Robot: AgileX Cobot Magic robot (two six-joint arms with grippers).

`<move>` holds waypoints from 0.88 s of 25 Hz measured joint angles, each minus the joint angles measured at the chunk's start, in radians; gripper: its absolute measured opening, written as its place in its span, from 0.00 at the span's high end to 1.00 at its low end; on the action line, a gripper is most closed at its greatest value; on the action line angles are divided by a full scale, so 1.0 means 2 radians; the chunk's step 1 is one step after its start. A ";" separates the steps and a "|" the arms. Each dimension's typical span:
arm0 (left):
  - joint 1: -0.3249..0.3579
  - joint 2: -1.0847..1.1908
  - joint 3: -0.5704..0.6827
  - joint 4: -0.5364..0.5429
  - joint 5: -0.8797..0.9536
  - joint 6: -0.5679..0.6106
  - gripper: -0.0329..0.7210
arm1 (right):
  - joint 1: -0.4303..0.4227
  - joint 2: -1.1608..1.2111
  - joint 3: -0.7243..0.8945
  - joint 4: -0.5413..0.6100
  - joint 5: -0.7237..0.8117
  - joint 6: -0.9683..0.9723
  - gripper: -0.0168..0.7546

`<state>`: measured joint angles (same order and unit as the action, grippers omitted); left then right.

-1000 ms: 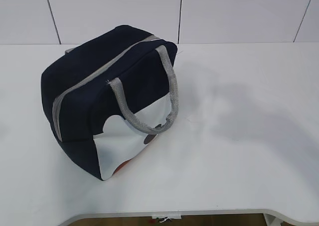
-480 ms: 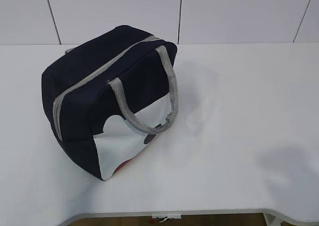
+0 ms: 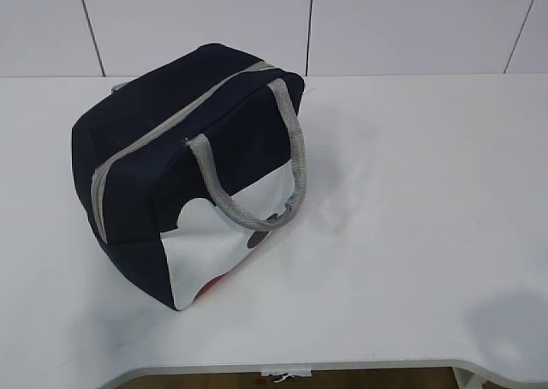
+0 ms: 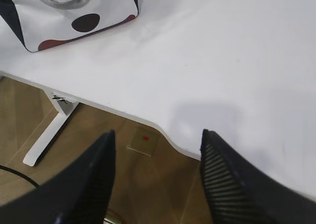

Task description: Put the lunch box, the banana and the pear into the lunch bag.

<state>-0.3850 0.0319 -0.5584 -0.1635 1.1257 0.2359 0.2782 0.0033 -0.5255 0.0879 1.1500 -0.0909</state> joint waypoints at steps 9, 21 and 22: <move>0.000 -0.013 0.014 -0.001 -0.002 -0.003 0.58 | 0.000 -0.010 0.010 -0.008 -0.009 0.000 0.40; 0.003 -0.013 0.014 -0.001 -0.002 -0.004 0.59 | -0.001 -0.010 0.016 -0.009 -0.005 0.000 0.40; 0.010 -0.013 0.014 -0.001 -0.002 -0.004 0.59 | -0.004 -0.010 0.016 -0.009 -0.005 0.000 0.40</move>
<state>-0.3649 0.0061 -0.5307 -0.1661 1.1217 0.2284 0.2701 -0.0158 -0.4943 0.0691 1.1407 -0.0909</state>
